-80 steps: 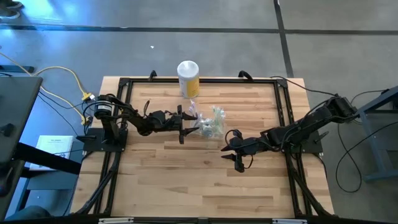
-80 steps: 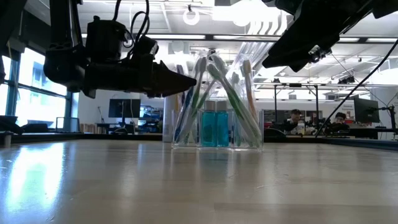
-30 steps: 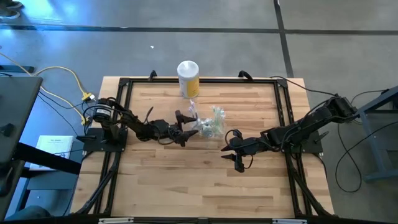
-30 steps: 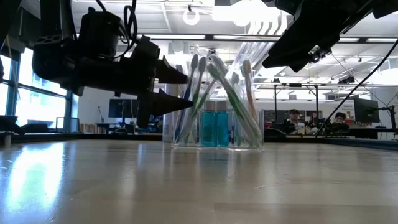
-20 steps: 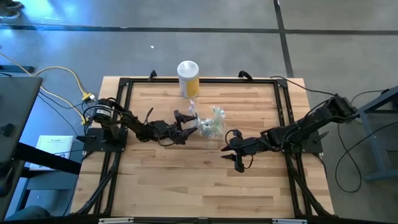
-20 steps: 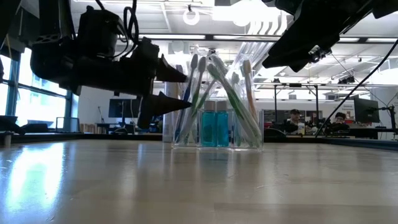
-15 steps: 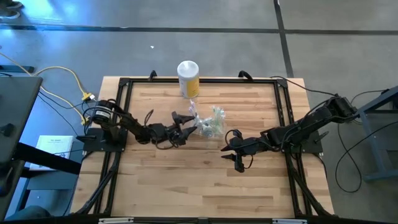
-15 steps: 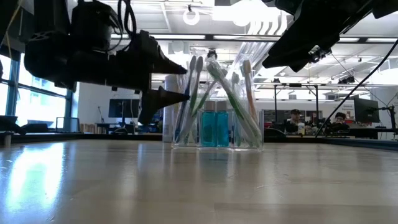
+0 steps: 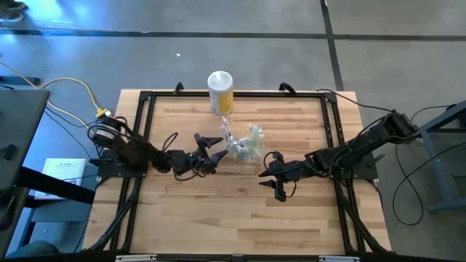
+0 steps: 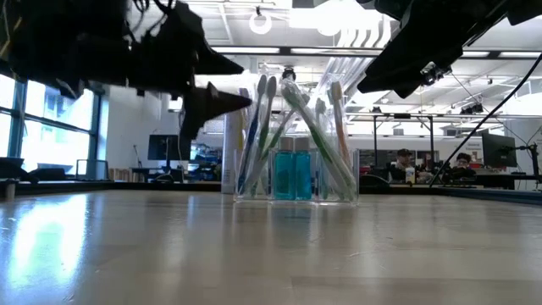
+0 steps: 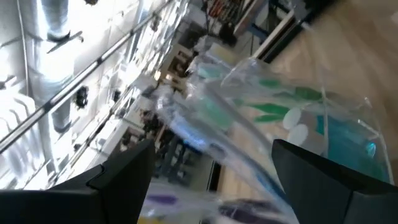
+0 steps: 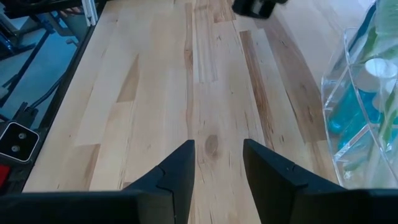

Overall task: Pick & Place toothbrushing station
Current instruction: Return to Home Position

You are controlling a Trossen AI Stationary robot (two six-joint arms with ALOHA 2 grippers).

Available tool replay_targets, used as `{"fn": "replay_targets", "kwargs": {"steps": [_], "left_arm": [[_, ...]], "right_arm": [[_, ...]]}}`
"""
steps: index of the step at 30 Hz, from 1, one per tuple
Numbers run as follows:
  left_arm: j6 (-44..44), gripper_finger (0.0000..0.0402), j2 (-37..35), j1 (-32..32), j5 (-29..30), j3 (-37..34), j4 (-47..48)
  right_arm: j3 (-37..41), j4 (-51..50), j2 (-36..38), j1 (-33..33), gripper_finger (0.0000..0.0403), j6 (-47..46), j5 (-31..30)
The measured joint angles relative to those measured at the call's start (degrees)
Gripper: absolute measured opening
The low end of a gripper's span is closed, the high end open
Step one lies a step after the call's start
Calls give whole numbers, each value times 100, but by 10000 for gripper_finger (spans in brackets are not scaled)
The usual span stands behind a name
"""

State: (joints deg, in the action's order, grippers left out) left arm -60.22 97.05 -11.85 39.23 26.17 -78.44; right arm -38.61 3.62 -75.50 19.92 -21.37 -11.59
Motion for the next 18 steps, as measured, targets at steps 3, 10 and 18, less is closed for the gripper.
{"fn": "replay_targets", "kwargs": {"steps": [3,10,18], "left_arm": [[113,317,-405,-247,365,2,596],[1499,317,-1741,-958,590,2,2870],[3383,317,-3641,-1224,-600,2,5576]], "right_arm": [[0,-42,0,2,128,-2,2],[0,-53,-2,92,128,-2,-7],[-4,102,-238,199,128,31,9]]}}
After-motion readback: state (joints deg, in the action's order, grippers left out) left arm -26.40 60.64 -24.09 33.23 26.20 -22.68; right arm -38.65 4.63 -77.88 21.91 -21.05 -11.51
